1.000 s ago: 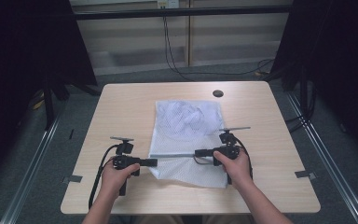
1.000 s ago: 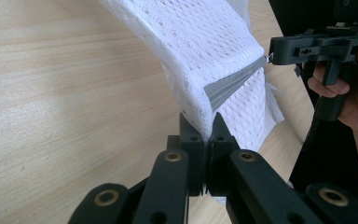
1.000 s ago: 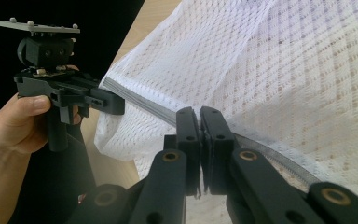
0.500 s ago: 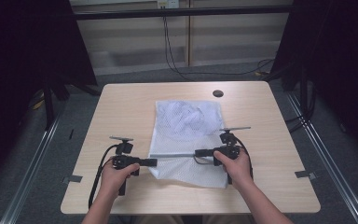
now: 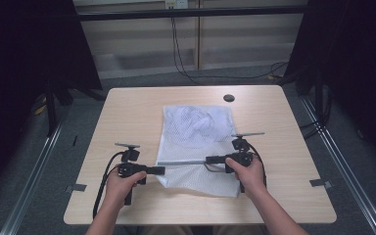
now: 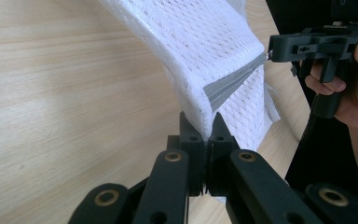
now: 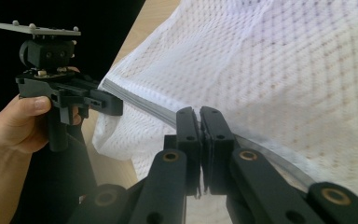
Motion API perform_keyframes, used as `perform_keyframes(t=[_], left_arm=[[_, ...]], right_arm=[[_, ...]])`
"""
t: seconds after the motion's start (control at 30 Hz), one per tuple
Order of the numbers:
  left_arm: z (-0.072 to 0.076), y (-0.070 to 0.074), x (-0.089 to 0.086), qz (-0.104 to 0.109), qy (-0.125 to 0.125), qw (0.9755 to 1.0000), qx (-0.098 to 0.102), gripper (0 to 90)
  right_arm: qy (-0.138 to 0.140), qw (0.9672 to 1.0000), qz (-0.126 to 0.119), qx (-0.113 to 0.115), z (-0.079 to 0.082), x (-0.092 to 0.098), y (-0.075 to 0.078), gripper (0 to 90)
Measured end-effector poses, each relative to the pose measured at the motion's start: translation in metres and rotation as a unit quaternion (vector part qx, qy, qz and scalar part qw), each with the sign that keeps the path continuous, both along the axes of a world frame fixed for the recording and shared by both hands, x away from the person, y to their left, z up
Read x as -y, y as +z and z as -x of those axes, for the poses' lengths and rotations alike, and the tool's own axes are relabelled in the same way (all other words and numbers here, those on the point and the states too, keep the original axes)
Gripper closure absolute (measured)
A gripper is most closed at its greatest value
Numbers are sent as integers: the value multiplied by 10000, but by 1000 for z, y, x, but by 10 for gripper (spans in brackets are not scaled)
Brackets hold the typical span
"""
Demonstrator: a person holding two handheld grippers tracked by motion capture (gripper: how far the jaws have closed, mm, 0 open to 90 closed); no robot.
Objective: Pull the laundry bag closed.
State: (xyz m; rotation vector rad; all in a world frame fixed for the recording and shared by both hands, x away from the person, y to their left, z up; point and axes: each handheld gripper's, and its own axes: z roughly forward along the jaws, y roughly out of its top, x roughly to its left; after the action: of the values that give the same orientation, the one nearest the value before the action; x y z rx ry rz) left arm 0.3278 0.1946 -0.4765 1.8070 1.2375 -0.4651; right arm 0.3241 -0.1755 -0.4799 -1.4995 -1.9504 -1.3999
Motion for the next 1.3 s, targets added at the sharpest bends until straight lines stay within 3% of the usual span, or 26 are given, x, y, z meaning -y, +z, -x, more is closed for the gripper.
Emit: perform_keyframes(t=[0.17, 0.2, 0.37, 0.7, 1.3], left_arm=[[-1, 0, -2, -62, -120, 9999, 54, 884], [0, 0, -1, -15, -29, 10000, -15, 884], [0, 0, -2, -40, -127, 9999, 48, 883], [0, 1, -3, 37, 28, 10000, -37, 883], [-1, 1, -5, 18, -52, 10000, -1, 883]], right_arm=[[-32, 10000, -32, 3, -1, 4, -1, 868], [-34, 10000, -15, 9, -1, 4, -1, 868], [-27, 10000, -32, 1, -1, 4, -1, 868], [-67, 10000, -35, -11, -1, 9, 0, 868], [-111, 9999, -44, -49, -1, 15, 1, 867]])
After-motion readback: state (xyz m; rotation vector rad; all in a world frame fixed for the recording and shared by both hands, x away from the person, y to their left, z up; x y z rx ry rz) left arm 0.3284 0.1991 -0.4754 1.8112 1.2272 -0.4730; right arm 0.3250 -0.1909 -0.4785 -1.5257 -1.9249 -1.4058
